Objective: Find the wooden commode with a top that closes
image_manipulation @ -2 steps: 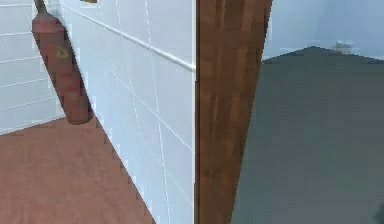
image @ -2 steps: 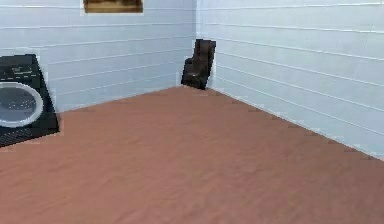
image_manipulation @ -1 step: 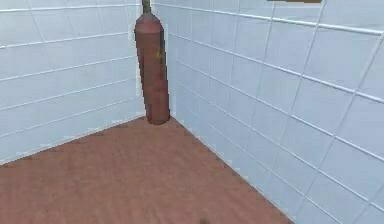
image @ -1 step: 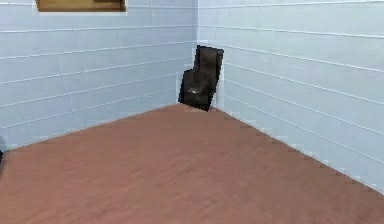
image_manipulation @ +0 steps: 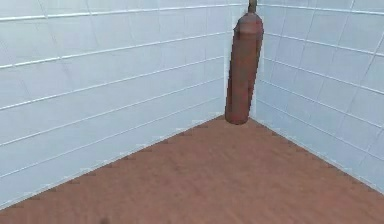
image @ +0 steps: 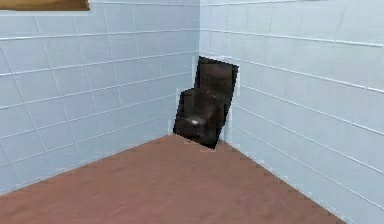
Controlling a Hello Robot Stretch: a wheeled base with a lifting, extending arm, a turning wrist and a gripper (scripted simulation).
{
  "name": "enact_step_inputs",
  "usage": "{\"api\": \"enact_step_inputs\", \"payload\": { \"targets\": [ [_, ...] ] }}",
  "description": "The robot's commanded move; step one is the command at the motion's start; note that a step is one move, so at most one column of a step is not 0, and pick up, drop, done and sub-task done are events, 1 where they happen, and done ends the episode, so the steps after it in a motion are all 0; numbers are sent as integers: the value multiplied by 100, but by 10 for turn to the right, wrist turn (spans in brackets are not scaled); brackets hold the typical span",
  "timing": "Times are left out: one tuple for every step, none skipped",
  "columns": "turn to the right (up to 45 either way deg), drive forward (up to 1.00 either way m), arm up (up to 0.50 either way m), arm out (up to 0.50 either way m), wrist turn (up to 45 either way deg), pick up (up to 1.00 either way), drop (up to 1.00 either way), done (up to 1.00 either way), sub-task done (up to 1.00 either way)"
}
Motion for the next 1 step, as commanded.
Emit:
{"api": "enact_step_inputs", "payload": {
  "targets": [
    [30, 0, 0, 0, 0, 0, 0, 0, 0]
  ]
}}
